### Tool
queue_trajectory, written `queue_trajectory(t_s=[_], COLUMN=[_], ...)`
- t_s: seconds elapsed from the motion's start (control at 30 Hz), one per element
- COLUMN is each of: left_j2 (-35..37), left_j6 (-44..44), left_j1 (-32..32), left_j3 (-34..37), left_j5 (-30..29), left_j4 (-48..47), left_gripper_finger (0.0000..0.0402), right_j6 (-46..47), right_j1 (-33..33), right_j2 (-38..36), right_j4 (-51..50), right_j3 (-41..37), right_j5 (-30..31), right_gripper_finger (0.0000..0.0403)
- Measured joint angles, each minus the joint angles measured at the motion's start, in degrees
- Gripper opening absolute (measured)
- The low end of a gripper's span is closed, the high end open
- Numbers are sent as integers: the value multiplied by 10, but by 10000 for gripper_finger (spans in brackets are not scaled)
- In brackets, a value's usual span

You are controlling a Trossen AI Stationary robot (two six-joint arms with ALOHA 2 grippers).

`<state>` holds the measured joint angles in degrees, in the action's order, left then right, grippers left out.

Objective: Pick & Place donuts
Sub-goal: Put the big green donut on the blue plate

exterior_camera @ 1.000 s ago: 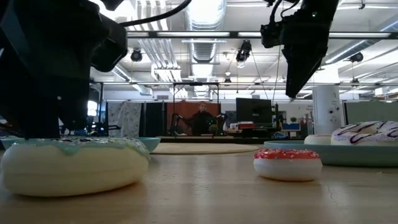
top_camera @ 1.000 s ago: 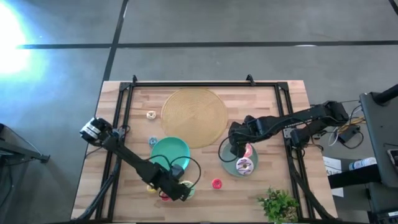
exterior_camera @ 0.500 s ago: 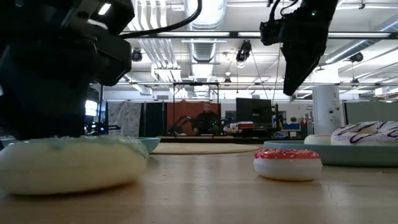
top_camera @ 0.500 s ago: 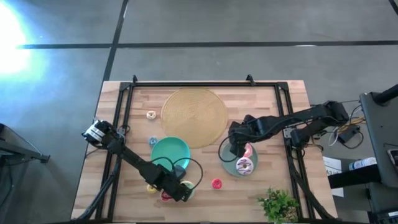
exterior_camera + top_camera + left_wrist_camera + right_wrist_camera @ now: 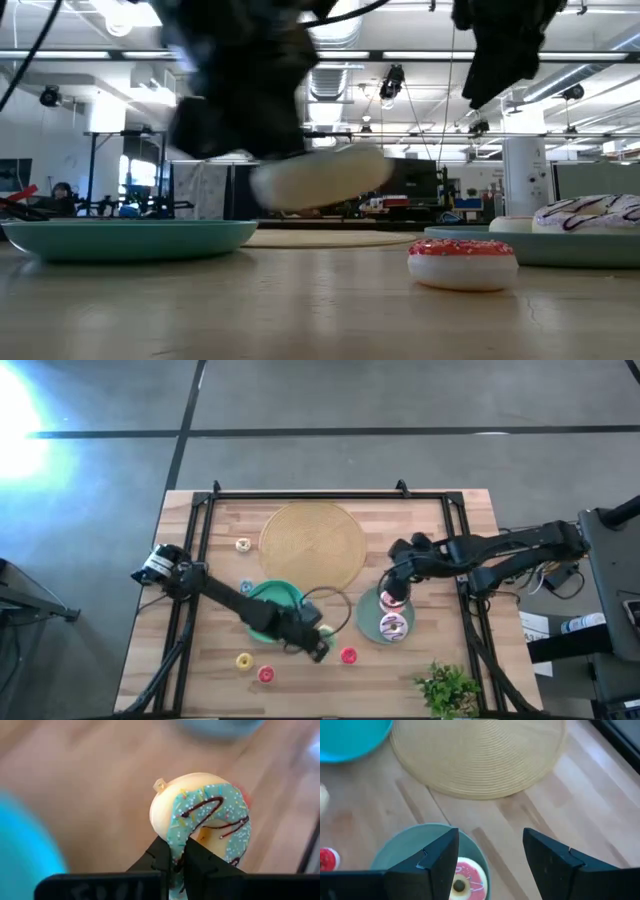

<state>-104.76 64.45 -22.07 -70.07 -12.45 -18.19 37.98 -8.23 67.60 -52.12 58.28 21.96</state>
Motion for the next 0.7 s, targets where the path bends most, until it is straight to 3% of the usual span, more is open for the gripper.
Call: queue_trajectory(t_s=[0.2,0.43,0.7], left_j2=[-14,-89,-217], left_j6=[-160,-242,-263], left_j1=[92,150,153], left_j3=[-31,-131,-274], left_j5=[25,72,89], left_j4=[139,135,66], left_gripper_finger=[6,5,5], right_j6=[48,58,52], right_j1=[0,0,0], right_j2=[-87,-149,-161], right_j4=[0,16,17], right_j3=[-56,-85,-88], right_j5=[6,10,25], right_gripper_finger=[214,214,214])
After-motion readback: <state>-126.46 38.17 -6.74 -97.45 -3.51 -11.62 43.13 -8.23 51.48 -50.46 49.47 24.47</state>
